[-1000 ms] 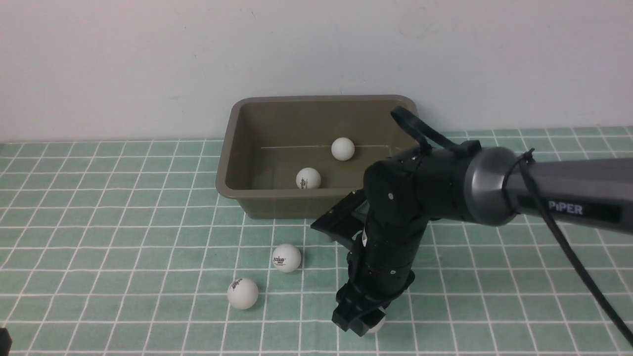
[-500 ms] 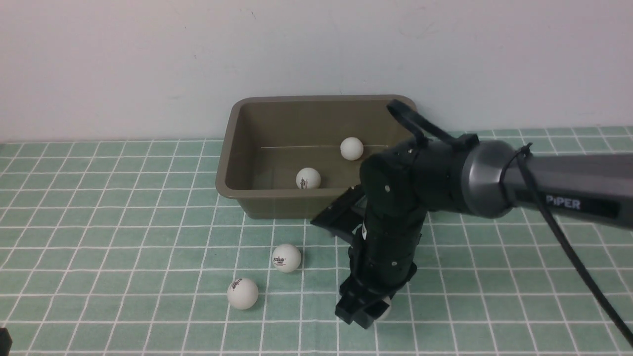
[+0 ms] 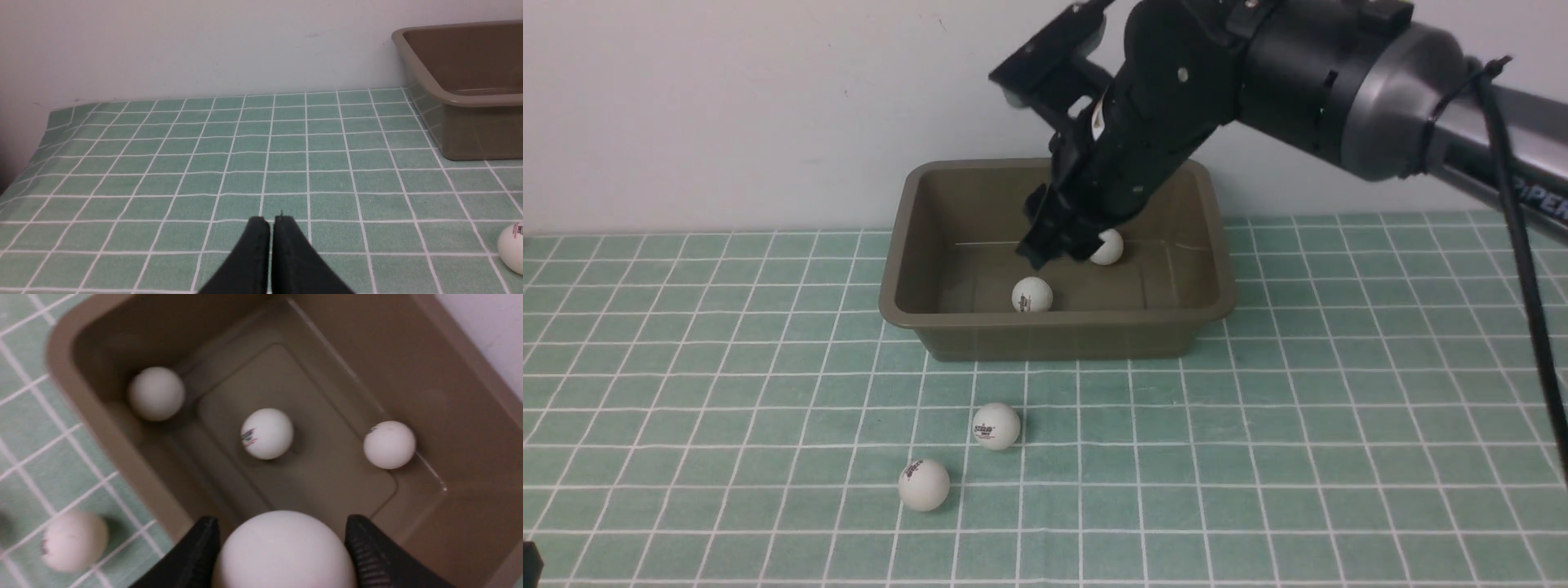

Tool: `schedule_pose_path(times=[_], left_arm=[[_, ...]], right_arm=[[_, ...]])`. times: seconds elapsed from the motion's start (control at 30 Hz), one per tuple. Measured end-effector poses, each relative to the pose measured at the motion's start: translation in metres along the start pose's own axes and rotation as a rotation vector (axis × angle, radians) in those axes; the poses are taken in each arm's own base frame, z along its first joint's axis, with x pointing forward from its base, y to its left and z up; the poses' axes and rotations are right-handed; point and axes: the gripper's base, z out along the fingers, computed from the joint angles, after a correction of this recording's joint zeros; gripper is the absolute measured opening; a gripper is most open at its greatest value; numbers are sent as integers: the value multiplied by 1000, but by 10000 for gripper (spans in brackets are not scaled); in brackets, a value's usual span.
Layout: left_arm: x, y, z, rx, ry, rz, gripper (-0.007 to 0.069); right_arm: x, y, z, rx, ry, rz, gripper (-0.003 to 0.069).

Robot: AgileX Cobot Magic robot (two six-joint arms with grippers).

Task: Put the table tennis balls in the box on the green coffee tablecloth.
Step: 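Release the ping pong ball into the bin and lift the gripper away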

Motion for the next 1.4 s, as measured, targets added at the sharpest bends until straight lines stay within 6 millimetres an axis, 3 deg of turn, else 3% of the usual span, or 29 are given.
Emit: schedule_pose_path(times=[0.1,0.33,0.43,1.03,1.4], left_arm=[[0,0,0,0,0,0,-4],[0,0,0,0,0,0,-4],[0,0,0,0,0,0,-4],[0,0,0,0,0,0,-4],[0,0,0,0,0,0,-4]], right_arm=[[4,-13,11,25,-5,19,358],[37,-45,77,32,93,107,358],[45,-51,89,16,106,153,362],[48,-52,94,-4,108,189,380],[48,-52,94,-4,108,189,447]])
